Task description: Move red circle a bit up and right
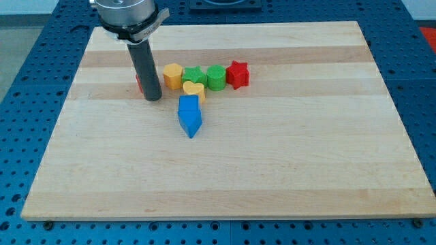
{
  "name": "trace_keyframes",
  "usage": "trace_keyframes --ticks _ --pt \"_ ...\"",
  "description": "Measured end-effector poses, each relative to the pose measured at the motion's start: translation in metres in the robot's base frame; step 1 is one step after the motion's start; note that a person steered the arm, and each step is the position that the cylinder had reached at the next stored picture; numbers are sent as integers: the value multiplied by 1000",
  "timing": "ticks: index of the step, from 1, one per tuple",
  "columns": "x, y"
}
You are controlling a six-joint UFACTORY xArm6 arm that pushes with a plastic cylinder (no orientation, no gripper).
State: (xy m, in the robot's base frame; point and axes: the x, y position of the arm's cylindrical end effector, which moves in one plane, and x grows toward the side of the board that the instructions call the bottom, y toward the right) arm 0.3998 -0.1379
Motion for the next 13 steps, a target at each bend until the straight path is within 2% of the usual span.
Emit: trace_keyframes --ticks 2,3,5,6,7,13 --pt "-7 -4" --pt "-2 -24" --pt "-8 -110" --pt "-35 -113" --pt "-45 -112" --pt "-50 -61"
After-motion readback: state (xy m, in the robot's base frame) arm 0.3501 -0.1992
